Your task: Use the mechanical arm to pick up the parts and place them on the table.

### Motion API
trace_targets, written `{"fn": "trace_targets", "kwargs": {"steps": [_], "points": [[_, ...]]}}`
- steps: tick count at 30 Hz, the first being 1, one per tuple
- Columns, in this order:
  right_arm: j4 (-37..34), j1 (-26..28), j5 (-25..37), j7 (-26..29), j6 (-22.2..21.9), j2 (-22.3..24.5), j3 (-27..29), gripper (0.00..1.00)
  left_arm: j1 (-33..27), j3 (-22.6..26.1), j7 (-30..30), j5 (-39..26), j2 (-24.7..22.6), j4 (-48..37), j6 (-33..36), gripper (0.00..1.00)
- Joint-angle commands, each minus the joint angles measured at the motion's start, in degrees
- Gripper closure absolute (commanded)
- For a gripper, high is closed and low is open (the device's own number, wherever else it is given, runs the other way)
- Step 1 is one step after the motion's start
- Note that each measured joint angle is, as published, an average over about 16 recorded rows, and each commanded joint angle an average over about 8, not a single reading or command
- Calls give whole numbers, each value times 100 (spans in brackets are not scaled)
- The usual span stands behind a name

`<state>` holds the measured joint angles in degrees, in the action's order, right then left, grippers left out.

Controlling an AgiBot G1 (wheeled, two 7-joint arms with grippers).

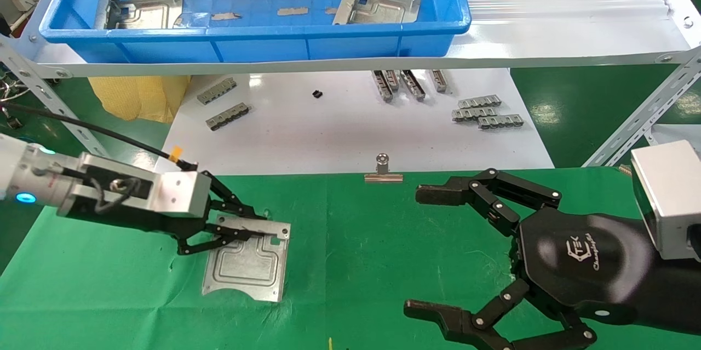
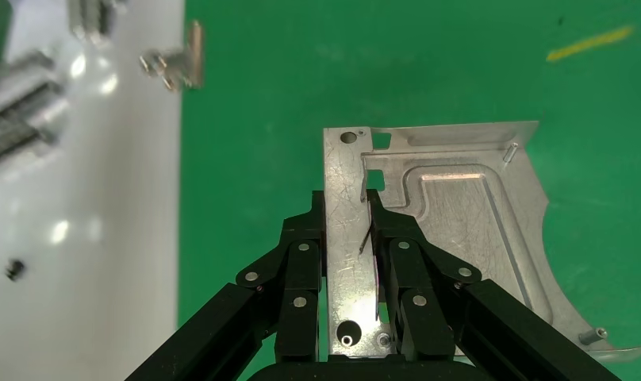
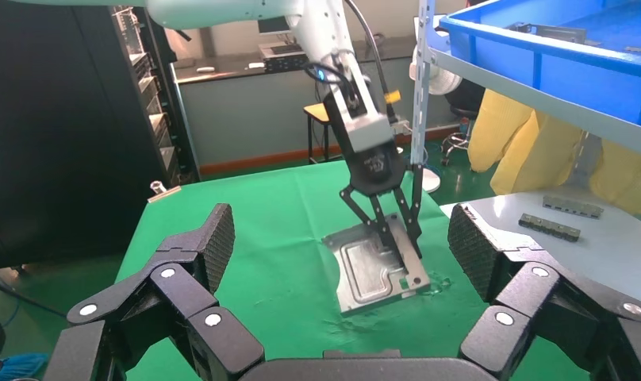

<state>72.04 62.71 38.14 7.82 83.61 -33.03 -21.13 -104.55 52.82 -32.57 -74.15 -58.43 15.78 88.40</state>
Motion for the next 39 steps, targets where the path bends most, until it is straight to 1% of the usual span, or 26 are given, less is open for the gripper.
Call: {"fn": "trace_targets", "kwargs": {"steps": [1,6,7,13,19,21,24,29,32,39], "points": [[0,0,0,0,0,0,0,0,25,60,-101,-63,-94,-258,-46,68],[0,0,0,0,0,0,0,0,87,77,-322,-99,-267,-681,-273,6],[0,0,0,0,0,0,0,0,100,77,-365,-101,-297,-747,-324,0],[0,0,0,0,0,0,-1,0,129,25,-516,-34,-407,-1062,-471,0],[0,0,-1,0,0,0,-1,0,70,-73,-518,119,-352,-1247,-142,0],[0,0,-1,0,0,0,-1,0,55,-136,-435,217,-302,-1318,16,0],[0,0,-1,0,0,0,-1,0,77,-284,-158,442,-220,-1447,212,0],[-1,-1,-1,-1,-1,1,-1,0,183,-512,332,788,-126,-1603,340,0],[-1,-1,-2,-1,-2,1,0,0,222,-559,409,861,-105,-1625,360,0],[-1,-1,-2,-1,-1,1,0,0,249,-564,372,847,-91,-1529,341,0]]}}
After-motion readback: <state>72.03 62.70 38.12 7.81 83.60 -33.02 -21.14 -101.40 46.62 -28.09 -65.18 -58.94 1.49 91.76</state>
